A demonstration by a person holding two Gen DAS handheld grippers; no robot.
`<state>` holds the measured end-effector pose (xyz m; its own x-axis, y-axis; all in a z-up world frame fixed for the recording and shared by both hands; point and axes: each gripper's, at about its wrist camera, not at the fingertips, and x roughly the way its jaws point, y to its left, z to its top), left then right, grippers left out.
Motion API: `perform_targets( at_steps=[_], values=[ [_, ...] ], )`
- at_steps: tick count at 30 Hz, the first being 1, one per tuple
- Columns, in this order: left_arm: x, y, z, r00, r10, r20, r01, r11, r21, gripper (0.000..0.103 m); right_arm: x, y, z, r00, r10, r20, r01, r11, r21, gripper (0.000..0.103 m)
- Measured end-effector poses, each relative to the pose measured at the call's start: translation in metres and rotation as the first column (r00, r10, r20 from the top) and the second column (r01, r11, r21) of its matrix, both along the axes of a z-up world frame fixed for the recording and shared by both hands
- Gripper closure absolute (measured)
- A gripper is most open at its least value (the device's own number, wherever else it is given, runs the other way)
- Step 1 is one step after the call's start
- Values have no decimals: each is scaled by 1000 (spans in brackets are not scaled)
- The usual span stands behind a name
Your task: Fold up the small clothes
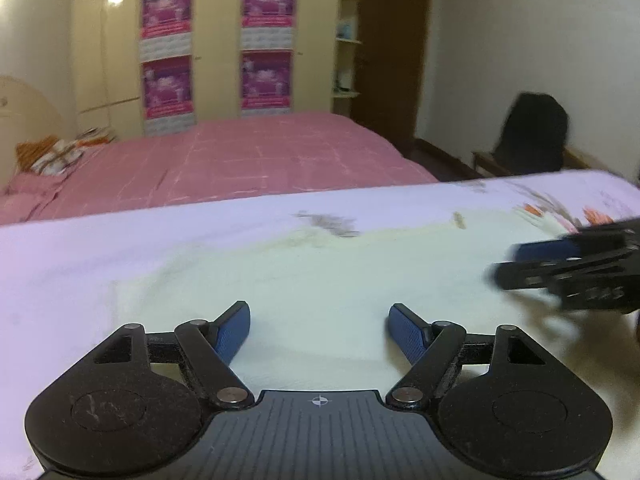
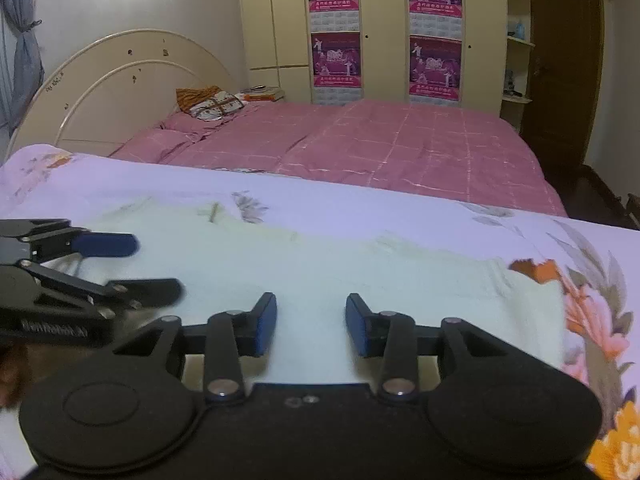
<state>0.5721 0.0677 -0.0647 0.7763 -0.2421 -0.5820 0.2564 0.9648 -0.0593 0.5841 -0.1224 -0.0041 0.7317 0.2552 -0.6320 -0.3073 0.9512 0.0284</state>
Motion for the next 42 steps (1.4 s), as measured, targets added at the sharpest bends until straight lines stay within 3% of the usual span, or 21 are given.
perform_targets(
  at_steps=[5,6,7,9,11,13,15,18,20,22,25,32,34,36,39,42],
  values=[
    [-11,40,-2,997,70,8,-71,997,39,27,-3,-55,0,988,-152,-6,152,988,-15,65],
    [-13,49,-4,994,107,-1,-106,993,45,23,-5,-68,1,984,-177,-7,177,984,-12,66],
    [-5,57,-11,990,141,-17,-140,990,33,13,-7,-75,2,982,-188,-6,188,982,-18,67],
    [-8,72,-10,980,193,-51,-195,980,-32,13,-11,-84,3,979,-205,-8,205,978,-26,65],
    [-21,69,-2,979,204,-24,-205,977,-49,13,-21,-86,8,972,-237,6,237,971,-37,63],
    [-39,49,6,989,147,16,-145,987,-72,13,-40,-83,18,975,-221,33,219,975,40,63],
    [-48,18,7,997,71,35,-70,996,-47,13,-57,-67,21,987,-153,44,150,986,67,63],
    [-55,-26,1,999,-15,42,14,1000,16,13,-71,-23,14,1000,-2,26,1,999,38,66],
    [-55,-33,-3,1000,-25,12,25,1000,14,13,-80,2,5,998,54,25,-54,999,-10,64],
    [-52,-32,-13,999,-13,-35,13,1000,23,13,-83,14,-1,998,57,17,-57,998,-22,64],
    [-60,-23,-14,1000,-9,-21,11,998,61,13,-86,13,-8,999,39,6,-39,997,-68,64],
    [-93,20,-11,998,51,-27,-47,989,139,13,-102,-39,-7,998,-45,-32,42,993,-113,67],
    [-102,35,-7,991,120,-57,-115,989,93,13,-108,-53,-5,996,-85,-40,80,991,-110,67],
    [-114,35,3,988,149,-33,-147,987,59,13,-117,-61,2,992,-116,-46,112,990,-81,65],
    [-125,9,14,994,106,-2,-106,994,-5,13,-137,-53,14,995,-95,-16,94,995,-15,64],
    [-130,-32,13,999,39,-6,-39,999,3,13,-146,-21,14,999,-30,-18,30,999,17,64]
  ],
)
